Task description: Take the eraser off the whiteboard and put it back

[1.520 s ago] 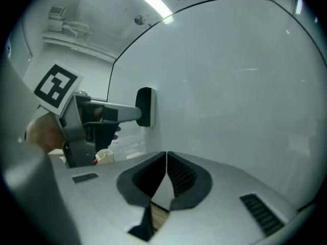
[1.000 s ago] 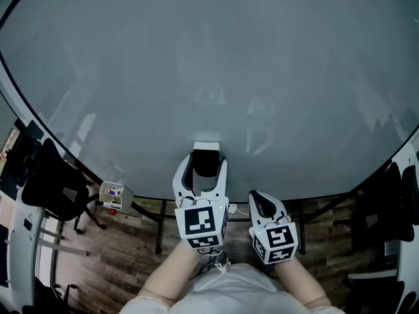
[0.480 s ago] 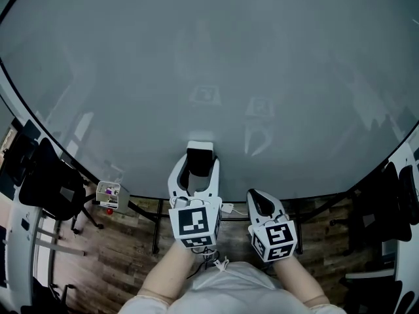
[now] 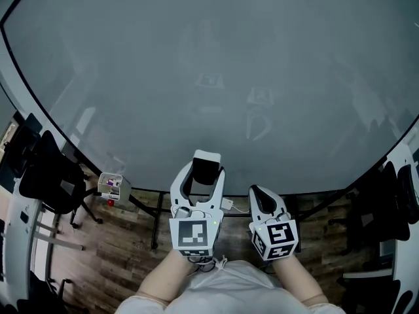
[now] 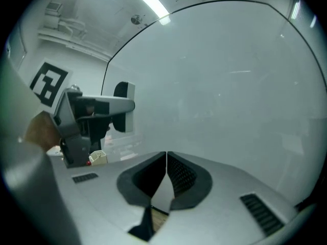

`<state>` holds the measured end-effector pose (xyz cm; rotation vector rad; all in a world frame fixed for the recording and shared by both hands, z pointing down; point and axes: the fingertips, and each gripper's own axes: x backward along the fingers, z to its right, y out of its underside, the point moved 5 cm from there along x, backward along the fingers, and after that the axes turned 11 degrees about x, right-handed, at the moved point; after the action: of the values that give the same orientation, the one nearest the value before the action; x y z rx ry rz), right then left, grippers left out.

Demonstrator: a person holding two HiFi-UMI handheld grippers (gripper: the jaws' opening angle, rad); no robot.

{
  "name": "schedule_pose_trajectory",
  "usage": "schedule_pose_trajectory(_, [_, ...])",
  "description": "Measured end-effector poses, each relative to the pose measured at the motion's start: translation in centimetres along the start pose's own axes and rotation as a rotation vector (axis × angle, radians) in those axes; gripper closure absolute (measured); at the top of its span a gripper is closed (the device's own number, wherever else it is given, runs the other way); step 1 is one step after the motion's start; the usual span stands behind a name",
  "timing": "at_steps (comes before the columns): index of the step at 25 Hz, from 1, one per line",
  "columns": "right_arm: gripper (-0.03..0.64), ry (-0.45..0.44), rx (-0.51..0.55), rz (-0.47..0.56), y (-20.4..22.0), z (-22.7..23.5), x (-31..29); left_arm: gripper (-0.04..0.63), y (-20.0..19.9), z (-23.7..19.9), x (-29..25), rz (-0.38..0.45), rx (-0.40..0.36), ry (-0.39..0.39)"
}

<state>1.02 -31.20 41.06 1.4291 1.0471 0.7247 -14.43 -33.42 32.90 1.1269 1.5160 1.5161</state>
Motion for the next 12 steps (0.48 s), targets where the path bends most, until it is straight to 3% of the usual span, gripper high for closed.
schedule_pose_trajectory(12, [0.588, 0.042, 0.003, 0.01, 1.3, -2.1, 2.2, 0.336, 8.6, -0.2, 5.3, -0.183, 0.101, -0.025])
